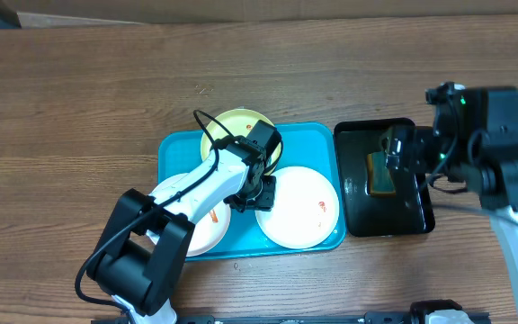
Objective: Clean dirty plates on tray and stack at the side
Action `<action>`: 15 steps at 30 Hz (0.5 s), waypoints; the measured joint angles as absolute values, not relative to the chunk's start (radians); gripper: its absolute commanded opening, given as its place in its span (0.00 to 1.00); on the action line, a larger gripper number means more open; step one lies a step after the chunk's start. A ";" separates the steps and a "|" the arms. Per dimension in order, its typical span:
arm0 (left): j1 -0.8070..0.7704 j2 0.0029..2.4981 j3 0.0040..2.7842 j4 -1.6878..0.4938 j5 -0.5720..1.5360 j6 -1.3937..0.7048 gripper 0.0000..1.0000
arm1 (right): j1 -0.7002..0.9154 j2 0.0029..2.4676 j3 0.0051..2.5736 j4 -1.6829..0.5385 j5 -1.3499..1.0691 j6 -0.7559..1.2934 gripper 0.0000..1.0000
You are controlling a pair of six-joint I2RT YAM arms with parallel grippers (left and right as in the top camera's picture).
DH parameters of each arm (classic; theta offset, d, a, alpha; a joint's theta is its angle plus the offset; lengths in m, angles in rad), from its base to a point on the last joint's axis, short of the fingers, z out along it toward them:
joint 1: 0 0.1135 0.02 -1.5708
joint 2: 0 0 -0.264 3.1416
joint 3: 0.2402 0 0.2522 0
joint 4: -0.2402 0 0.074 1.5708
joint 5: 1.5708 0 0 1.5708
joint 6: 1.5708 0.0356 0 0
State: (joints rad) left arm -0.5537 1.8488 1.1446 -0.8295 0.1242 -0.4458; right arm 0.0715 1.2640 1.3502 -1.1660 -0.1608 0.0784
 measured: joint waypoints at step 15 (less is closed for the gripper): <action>-0.501 1.850 1.153 -0.822 0.146 -0.446 0.40 | 0.072 1.631 1.354 -1.216 -0.132 0.106 1.00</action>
State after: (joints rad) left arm -0.5014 1.8503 1.1526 -0.8215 0.1459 -0.4458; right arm 0.0715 1.6314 1.3544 -1.2160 -0.1322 0.1062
